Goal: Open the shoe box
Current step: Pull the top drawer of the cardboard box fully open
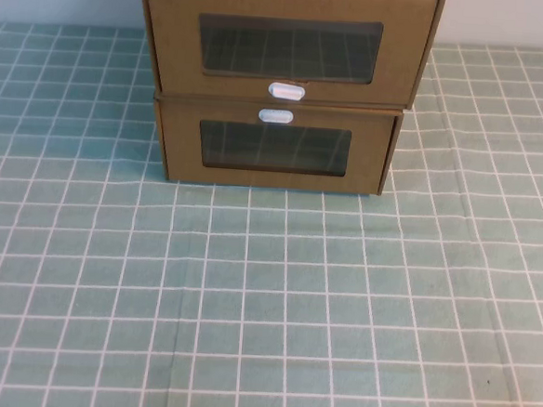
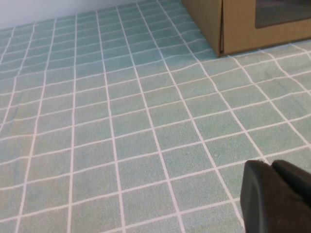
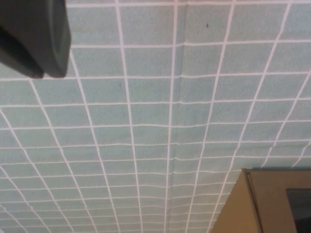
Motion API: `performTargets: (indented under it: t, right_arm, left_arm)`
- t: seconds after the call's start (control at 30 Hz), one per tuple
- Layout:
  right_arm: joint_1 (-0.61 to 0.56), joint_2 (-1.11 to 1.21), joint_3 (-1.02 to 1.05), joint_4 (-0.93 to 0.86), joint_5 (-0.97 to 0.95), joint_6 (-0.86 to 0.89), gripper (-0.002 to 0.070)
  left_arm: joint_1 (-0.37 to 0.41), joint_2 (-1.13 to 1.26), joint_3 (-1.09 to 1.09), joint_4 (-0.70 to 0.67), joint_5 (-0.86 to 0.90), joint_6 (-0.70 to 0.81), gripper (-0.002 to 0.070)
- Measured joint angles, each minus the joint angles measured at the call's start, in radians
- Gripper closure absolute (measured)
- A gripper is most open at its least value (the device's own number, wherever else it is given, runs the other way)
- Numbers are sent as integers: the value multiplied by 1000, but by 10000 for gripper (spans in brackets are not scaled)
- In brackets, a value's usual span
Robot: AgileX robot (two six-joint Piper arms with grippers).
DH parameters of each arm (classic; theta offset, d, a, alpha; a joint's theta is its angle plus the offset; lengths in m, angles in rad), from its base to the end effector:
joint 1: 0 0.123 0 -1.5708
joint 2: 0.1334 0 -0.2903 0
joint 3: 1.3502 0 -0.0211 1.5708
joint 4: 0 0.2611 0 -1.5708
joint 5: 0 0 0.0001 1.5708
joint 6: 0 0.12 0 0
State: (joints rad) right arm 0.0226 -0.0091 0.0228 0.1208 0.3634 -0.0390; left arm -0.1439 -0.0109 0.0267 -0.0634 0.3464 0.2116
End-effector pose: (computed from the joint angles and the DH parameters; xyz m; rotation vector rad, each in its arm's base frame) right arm 0.0856 0.0071 0.1651 0.0180 1.8593 0.1068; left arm 0.0850 -0.0149 0.1655 0.2868 1.8227 -0.0142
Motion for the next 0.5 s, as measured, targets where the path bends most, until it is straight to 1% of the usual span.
performTargets:
  t: [0.5]
  right_arm:
    - [0,0,0,-3,0,-2,689]
  left_arm:
    - [0,0,0,-6,-7,-7,679]
